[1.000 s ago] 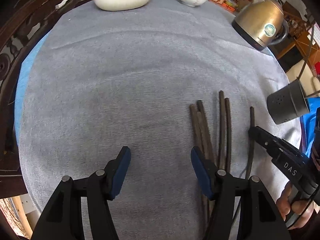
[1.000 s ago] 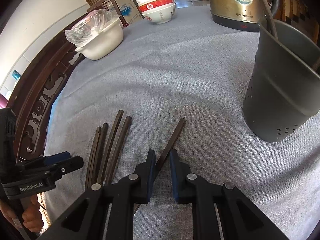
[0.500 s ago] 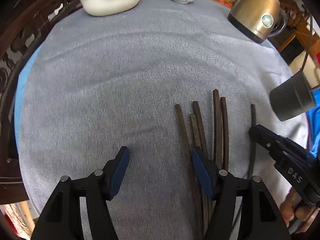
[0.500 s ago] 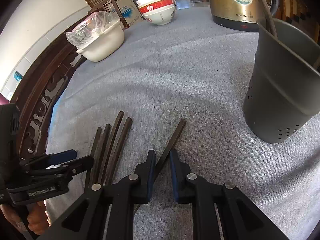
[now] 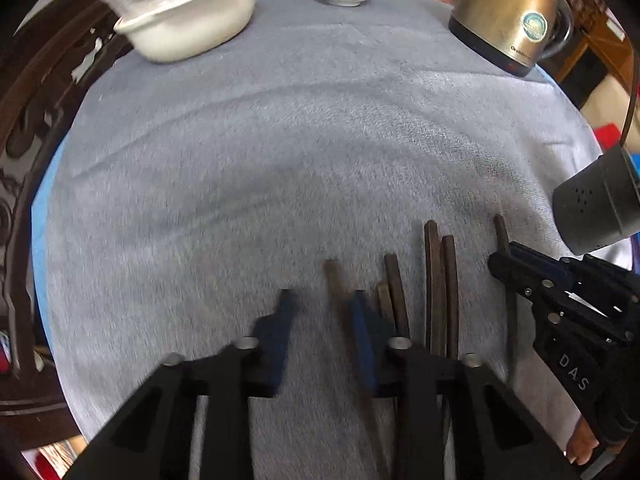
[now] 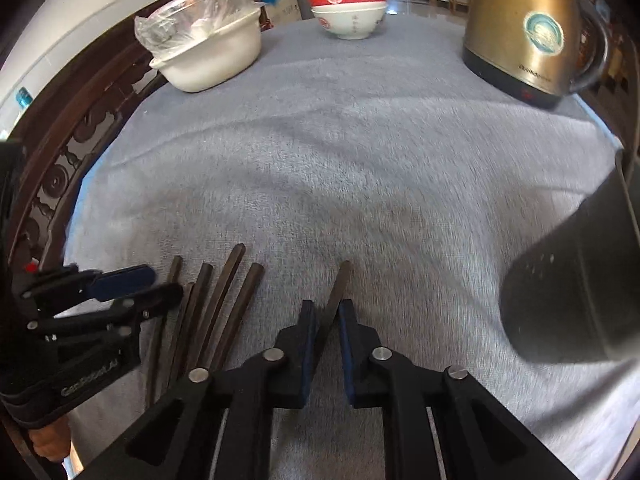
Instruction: Organize utensils
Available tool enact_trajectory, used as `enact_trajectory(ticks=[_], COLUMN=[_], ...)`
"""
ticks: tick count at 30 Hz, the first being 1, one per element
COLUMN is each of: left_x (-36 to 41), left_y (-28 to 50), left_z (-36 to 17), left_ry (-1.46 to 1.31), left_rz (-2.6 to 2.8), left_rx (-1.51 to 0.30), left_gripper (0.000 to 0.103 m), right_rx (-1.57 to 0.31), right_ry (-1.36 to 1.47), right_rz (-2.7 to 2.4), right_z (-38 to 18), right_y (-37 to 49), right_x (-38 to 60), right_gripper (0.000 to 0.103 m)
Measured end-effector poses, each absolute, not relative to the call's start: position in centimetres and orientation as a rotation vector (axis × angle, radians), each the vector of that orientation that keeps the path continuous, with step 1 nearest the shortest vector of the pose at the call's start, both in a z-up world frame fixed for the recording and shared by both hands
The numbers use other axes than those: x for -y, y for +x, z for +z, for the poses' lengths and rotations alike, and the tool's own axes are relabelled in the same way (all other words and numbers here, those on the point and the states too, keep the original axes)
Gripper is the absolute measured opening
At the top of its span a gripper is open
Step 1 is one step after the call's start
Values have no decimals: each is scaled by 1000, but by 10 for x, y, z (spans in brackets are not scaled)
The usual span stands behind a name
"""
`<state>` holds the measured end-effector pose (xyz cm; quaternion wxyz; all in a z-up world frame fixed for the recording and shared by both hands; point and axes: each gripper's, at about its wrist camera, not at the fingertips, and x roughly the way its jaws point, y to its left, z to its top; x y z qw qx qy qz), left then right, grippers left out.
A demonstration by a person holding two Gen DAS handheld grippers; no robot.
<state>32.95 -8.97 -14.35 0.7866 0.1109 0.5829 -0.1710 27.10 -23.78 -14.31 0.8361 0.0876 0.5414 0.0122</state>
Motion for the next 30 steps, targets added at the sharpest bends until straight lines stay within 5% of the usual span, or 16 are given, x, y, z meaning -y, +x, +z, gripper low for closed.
enact_trajectory(ticks=[6,30], left_x=[84,128], left_y=[342,249], left_z=[-132,127], left_ry=[137,-90], left_rz=[-404,-647], left_rx=[-1280,-667], left_gripper=[5,5], right_rx=[-1060,-176], right_ry=[338,356], right_rz=[85,-37], right_z=[-130,101], right_y=[254,102], right_x=[260,349], right_gripper=[7,7])
